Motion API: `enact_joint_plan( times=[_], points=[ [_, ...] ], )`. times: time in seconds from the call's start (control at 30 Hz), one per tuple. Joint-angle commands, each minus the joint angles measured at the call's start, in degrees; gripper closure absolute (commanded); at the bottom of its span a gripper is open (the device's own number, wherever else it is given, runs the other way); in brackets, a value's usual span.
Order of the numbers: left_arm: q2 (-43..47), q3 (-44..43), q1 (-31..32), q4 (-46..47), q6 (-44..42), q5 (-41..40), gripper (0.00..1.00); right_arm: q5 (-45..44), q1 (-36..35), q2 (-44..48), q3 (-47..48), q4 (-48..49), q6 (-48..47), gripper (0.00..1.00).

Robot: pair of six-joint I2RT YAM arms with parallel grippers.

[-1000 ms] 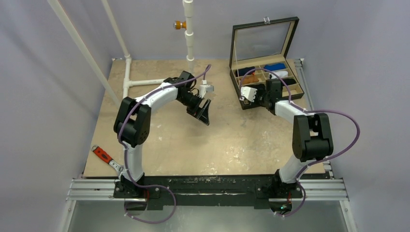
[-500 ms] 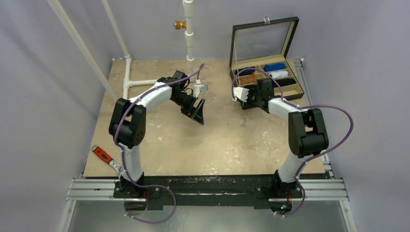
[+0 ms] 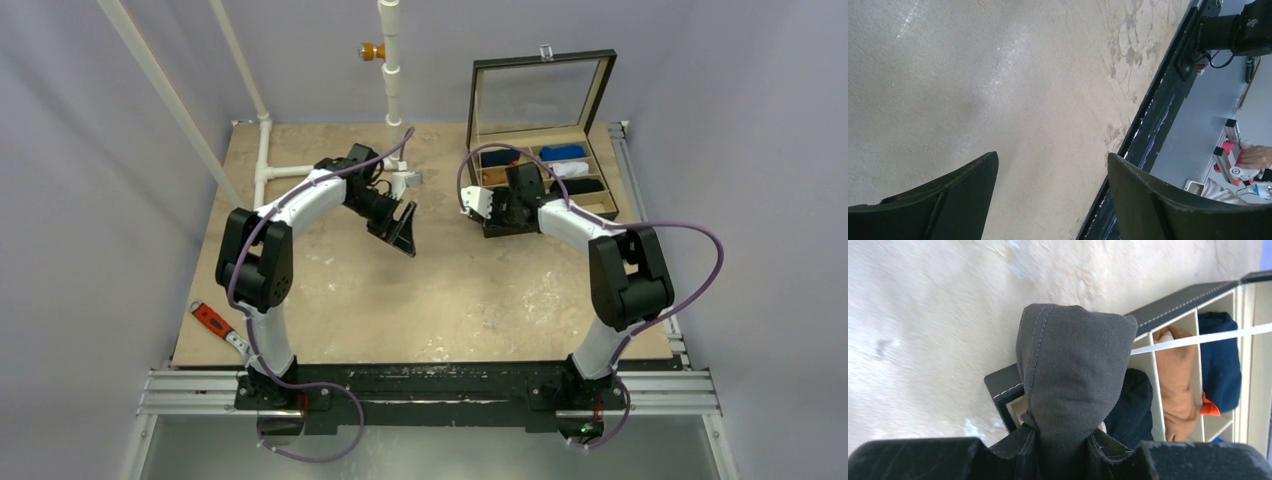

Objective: Roll the underwear
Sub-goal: Move the storage box to the center of the board.

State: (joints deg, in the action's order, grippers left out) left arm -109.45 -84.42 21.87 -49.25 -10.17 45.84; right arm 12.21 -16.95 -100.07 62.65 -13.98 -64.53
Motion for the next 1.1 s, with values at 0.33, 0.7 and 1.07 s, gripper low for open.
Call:
enact_joint_plan(
  times=[0.33,0.7,1.07],
  points=[
    [14.6,7.6,-2.7,-2.5,-5.9,-6.7,0.21,8.6,-13.9,-0.8,-3.5,-16.3,15.7,1.0],
    [27.8,14.6,-3.5,-0.9,-8.5,-17.1,0.18,8.0,-23.8,1.5,-5.2,-13.2,24.3,1.0],
    [31.1,15.8,-3.5,-1.1,-9.4,-19.1,0.17,0.4,-19.2,10.8,-0.2,-20.1,20.2,1.0]
  ],
)
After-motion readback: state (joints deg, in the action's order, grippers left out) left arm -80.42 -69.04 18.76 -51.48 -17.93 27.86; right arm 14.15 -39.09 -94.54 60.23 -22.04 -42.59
